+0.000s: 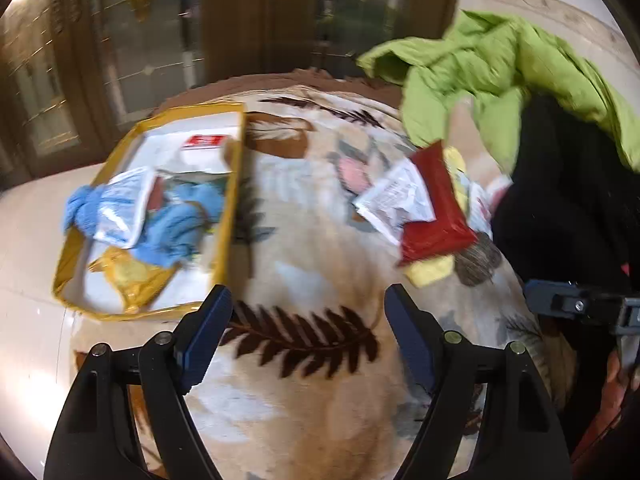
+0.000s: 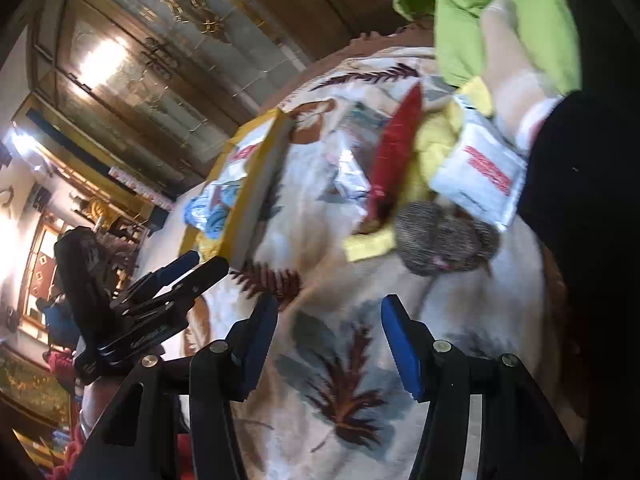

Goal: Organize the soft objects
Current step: 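Grasp the red snack bag with the right tool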

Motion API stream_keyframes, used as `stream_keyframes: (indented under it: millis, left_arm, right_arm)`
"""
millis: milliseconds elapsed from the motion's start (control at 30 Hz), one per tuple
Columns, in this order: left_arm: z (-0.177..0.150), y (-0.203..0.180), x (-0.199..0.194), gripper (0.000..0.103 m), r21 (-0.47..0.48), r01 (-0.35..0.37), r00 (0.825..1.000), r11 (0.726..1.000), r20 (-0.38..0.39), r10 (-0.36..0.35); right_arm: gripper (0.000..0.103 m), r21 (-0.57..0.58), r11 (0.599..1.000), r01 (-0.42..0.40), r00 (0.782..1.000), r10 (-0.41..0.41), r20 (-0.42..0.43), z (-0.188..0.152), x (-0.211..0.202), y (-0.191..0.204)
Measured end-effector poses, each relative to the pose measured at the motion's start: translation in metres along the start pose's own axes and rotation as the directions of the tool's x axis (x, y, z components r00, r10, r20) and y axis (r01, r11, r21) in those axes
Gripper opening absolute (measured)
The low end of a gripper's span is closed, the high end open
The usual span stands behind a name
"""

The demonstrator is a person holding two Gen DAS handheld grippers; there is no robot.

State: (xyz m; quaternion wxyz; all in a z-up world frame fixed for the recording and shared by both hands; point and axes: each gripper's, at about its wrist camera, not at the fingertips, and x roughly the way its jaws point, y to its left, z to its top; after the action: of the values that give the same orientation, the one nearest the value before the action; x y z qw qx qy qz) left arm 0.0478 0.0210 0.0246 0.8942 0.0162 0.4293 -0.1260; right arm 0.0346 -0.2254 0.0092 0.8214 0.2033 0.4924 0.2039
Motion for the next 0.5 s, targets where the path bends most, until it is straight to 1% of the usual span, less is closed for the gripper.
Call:
stream_keyframes:
  millis: [67, 133, 300, 400, 500]
  left_arm:
    - [0.000, -0.008, 0.005, 0.079, 0.023, 0.009, 1.000, 1.000, -0.013, -0.009]
    - [0.000, -0.011, 0.010, 0.079, 0.022, 0.022, 0.999, 1.000, -0.025, -0.022]
    - [-0.002, -0.013, 0.017, 0.079, 0.022, 0.030, 0.999, 0.999, -0.041, -0.029]
    - [0.001, -0.013, 0.022, 0.079, 0.006, 0.042, 0.998, 0.999, -0.050, -0.041]
    - [0.008, -0.014, 0.028, 0.079, -0.018, 0.064, 0.996, 0.998, -0.058, -0.065]
  right_arm:
    - [0.057, 0.012, 1.000, 0.011, 1.000, -0.011, 0.003, 0.001, 0.000, -0.006]
    - [0.057, 0.021, 1.000, 0.018, 1.000, -0.019, 0.008, 0.002, -0.001, -0.010]
    - [0.057, 0.053, 0.999, -0.001, 1.000, 0.001, 0.005, 0.007, 0.002, -0.014]
    - [0.057, 0.081, 0.997, -0.003, 1.000, 0.003, 0.010, 0.014, 0.006, -0.016]
    - [0.057, 0.125, 0.992, -0.023, 0.999, 0.020, 0.027, 0.026, 0.007, -0.021]
